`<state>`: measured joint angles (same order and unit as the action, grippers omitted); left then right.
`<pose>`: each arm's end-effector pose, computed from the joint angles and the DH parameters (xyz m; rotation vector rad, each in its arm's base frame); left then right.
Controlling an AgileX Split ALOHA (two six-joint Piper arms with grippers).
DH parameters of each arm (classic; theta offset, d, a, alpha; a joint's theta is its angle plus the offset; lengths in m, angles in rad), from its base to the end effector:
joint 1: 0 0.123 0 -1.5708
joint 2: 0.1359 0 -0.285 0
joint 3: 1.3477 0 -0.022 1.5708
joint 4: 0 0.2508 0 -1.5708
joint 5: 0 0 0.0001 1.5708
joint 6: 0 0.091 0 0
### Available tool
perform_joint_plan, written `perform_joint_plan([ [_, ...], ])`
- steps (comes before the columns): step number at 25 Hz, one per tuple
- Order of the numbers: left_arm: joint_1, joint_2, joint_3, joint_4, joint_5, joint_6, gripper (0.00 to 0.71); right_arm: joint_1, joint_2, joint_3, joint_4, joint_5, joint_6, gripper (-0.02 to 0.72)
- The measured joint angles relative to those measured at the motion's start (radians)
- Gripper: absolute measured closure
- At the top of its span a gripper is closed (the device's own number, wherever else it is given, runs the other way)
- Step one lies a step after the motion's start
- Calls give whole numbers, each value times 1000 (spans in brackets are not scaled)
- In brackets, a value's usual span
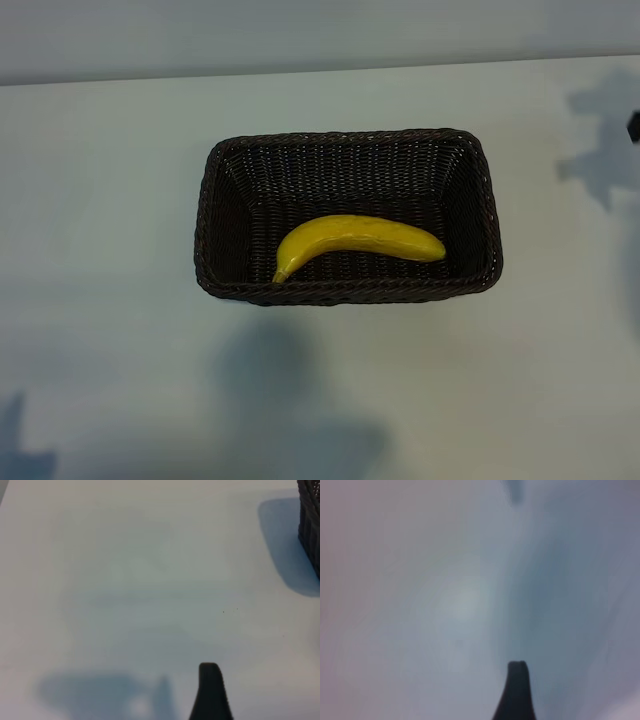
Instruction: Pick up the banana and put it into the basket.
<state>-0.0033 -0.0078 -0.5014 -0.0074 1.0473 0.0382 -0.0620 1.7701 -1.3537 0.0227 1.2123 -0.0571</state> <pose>-0.0057 -0.0006 0.2787 0.0423 2.0213 0.0133 0.3402 -0.0192 0.2409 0.0195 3.1109 0.0305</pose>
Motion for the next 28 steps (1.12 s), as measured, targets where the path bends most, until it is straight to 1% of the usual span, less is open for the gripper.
perform_joint_plan([
  [9,0,0,0,0,0,0,160,0,-417,354,-2,-1,-2,123],
  [14,0,0,0,0,0,0,160,0,-656,518,-2,-16,-2,141],
  [23,0,0,0,0,0,0,160,0,-1056,808,-3,-89,1,149],
  [25,0,0,0,0,0,0,160,0,-1125,856,-5,-112,15,150],
  [28,0,0,0,0,0,0,160,0,-1220,869,-5,-123,29,151],
])
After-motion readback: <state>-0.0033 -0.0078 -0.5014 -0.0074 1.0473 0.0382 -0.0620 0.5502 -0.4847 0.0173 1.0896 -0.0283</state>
